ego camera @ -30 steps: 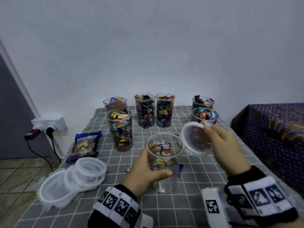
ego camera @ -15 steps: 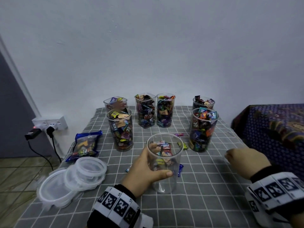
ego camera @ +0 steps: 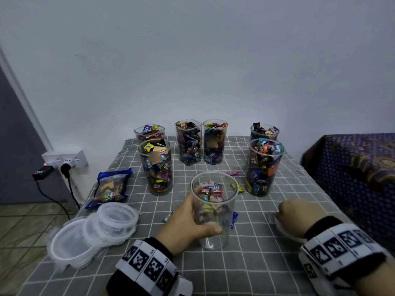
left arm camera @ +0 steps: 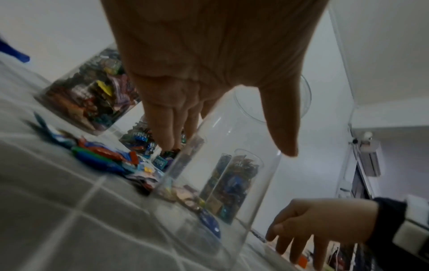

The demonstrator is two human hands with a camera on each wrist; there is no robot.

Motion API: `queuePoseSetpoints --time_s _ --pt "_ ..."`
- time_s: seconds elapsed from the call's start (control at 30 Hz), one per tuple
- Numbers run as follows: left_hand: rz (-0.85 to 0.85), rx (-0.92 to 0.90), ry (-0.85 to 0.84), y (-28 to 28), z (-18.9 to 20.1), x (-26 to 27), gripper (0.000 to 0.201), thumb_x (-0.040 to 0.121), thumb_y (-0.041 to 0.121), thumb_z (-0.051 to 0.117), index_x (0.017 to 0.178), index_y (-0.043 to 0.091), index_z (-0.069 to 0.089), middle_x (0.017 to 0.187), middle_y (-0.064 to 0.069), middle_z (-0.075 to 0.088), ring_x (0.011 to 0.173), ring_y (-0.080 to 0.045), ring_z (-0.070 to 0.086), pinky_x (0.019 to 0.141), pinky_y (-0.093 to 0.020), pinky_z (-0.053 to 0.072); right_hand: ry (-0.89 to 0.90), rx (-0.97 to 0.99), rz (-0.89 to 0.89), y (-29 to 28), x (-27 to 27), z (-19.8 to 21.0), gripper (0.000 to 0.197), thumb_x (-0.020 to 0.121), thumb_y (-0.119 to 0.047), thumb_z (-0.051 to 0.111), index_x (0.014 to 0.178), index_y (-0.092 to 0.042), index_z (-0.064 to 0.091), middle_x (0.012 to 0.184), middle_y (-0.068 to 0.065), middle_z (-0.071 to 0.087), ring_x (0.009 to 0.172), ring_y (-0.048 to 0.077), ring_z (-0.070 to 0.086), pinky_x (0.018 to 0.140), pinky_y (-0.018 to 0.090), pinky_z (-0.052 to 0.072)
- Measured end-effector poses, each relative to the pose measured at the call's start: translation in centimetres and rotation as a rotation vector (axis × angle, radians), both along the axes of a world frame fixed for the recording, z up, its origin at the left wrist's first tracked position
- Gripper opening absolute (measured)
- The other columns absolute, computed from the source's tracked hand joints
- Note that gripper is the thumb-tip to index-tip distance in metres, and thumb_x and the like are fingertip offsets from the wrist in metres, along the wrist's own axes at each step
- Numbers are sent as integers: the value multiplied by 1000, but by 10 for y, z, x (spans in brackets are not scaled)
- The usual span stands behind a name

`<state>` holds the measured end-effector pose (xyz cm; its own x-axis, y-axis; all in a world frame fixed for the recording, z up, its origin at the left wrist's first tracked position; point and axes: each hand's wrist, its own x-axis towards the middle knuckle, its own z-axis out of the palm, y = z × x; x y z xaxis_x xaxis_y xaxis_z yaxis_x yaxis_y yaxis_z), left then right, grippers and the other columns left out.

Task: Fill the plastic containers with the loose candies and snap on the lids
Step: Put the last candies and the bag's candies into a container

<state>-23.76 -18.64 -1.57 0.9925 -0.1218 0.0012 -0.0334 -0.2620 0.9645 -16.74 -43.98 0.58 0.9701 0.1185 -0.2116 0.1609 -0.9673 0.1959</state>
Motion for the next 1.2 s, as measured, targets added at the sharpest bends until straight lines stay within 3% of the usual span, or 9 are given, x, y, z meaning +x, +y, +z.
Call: queuePoseSetpoints --time_s 0.1,0.23,0.33,0.5,0.63,0.77,0.93,1.07,1.2 --pt "-70 286 53 14 6 0 90 68 21 82 130 48 22 134 19 43 123 -4 45 108 -24 33 10 93 16 4 7 2 38 98 -40 35 124 -20 53 125 5 58 113 21 55 94 31 44" --pt "-21 663 75 39 10 13 87 81 19 70 149 29 16 151 5 29 131 -12 38 108 -23 31 63 312 109 25 16 7 52 97 -38 41 145 -22 30 146 5 39 130 21 42 106 33 36" --pt "-32 850 126 46 11 27 81 85 24 65 150 25 17 154 1 26 135 -15 34 109 -24 28 121 430 190 48 37 -1 64 94 -39 48 148 -18 21 154 2 24 138 20 30 113 33 27" --pt "-129 1055 188 39 1 51 75 86 23 63 149 23 22 151 0 31 133 -21 37 105 -28 32 155 546 205 77 78 -15 74 90 -44 54 149 -13 22 154 9 23 141 23 25 115 34 23" --pt "-115 1109 162 41 -7 70 76 83 21 67 147 25 26 149 -2 34 134 -22 38 108 -32 35 184 541 131 93 100 -16 70 91 -44 53 142 -3 29 147 17 31 134 29 32 109 34 29" --pt "-79 1086 160 41 -6 89 79 86 38 63 149 31 15 154 -5 23 138 -23 30 112 -34 30 192 505 57 104 116 -23 66 91 -42 54 139 -3 30 145 18 31 133 32 34 108 38 32" --pt "-113 1000 233 30 2 111 82 90 33 61 151 18 8 156 -5 13 142 -25 21 115 -37 23 160 486 -51 116 130 -28 57 91 -42 53 133 -6 37 139 17 40 128 35 39 104 41 37" --pt "-155 1069 218 28 -13 132 92 76 30 75 149 23 19 152 -9 26 135 -28 34 110 -43 32 207 438 -51 122 130 -30 47 94 -38 49 129 -7 45 132 16 49 120 29 50 94 31 42" --pt "-181 1115 144 25 -14 132 70 80 47 58 142 31 31 139 0 45 123 -23 48 102 -39 42 257 399 64 120 124 -28 49 88 -47 51 126 -16 48 134 14 46 120 32 48 101 42 42"
